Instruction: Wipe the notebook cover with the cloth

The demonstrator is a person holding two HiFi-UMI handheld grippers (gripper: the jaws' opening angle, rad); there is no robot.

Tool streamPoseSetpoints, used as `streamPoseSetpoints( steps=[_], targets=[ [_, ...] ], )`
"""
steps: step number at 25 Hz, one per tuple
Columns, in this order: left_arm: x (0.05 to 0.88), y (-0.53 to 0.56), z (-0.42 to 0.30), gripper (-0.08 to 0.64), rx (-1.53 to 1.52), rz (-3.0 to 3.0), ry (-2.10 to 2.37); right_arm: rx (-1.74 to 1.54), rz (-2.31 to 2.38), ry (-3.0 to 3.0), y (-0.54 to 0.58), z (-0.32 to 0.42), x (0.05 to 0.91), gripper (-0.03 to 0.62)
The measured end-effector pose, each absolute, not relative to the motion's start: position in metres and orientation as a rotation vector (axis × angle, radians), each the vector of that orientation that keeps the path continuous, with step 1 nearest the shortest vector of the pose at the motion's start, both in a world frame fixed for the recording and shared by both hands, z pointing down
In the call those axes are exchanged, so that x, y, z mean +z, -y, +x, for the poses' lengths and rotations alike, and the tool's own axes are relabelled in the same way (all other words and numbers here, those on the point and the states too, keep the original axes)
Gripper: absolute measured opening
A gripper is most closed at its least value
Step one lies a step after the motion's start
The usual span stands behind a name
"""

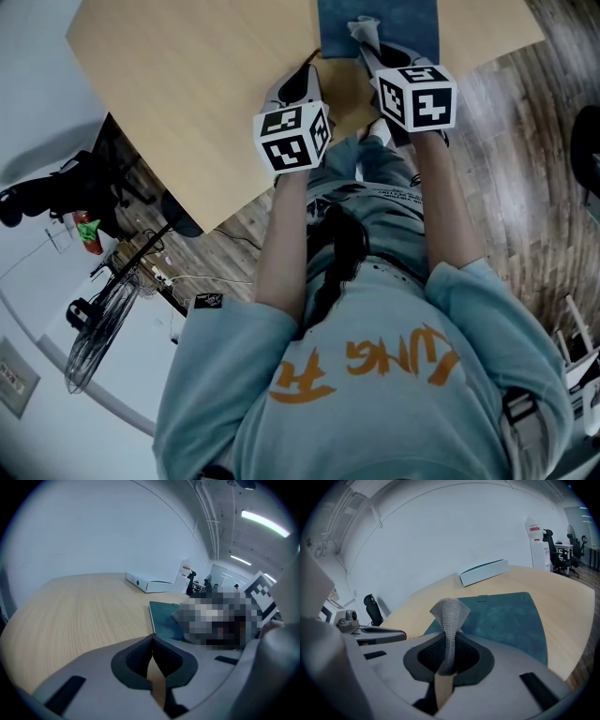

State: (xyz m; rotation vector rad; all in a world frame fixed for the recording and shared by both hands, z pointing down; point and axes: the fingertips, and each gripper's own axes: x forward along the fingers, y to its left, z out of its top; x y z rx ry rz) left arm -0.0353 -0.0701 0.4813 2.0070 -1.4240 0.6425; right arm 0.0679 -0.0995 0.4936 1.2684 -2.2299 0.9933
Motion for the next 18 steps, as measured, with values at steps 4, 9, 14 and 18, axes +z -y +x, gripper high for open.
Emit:
streamPoseSetpoints(
  steps=[4, 9, 14, 18],
  targets=[
    [0.48, 0.071, -0.031, 0.017, 0.646, 2.022, 1.41, 0.999, 1.293, 2.214, 0.099, 0.075, 0.495, 0.027],
    [0.479, 0.072, -0.026, 0.017, 0.655, 2.037, 1.395, 1.006, 1.32, 2.203, 0.098, 0.084, 0.494, 0.026],
    [0.48, 0.07, -0.018, 0.017, 0.666, 2.055, 1.374, 1.012, 1.345, 2.194, 0.095, 0.092, 0.495, 0.026],
    [0.48, 0.07, -0.014, 0.017, 0.672, 2.068, 1.361, 1.02, 1.36, 2.188, 0.093, 0.096, 0.496, 0.026]
  ],
)
